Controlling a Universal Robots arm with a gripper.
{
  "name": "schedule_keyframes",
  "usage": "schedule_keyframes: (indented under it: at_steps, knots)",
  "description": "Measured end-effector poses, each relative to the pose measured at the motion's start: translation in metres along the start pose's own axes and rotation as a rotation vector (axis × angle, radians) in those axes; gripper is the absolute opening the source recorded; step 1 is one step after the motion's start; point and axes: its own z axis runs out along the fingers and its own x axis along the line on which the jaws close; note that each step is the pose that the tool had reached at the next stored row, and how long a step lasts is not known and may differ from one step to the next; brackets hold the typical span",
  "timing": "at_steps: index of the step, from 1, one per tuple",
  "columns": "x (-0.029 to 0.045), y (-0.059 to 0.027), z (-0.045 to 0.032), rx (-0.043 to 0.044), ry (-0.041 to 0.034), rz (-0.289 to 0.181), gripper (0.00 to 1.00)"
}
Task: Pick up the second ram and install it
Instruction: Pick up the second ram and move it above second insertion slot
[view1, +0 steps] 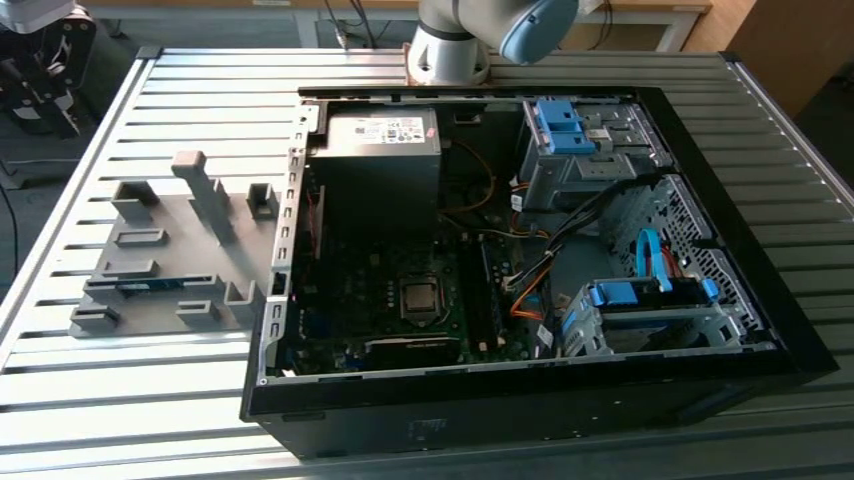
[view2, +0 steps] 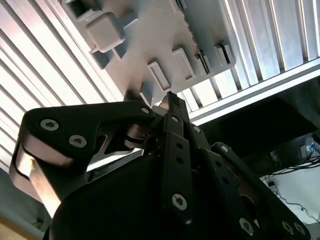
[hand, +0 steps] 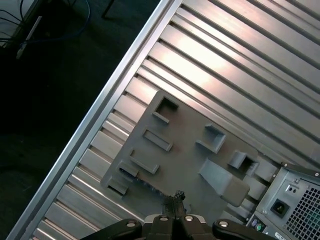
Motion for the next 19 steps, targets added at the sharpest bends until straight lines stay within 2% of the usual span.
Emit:
schedule_keyframes:
  at_steps: [9, 19]
  knots:
    - [0.0002, 0.0001, 0.0001, 0.0042, 0.0044, -0.092, 0.1]
    - [0.0004, 0.0002, 0.0001, 0.0091, 0.0098, -0.218, 0.1]
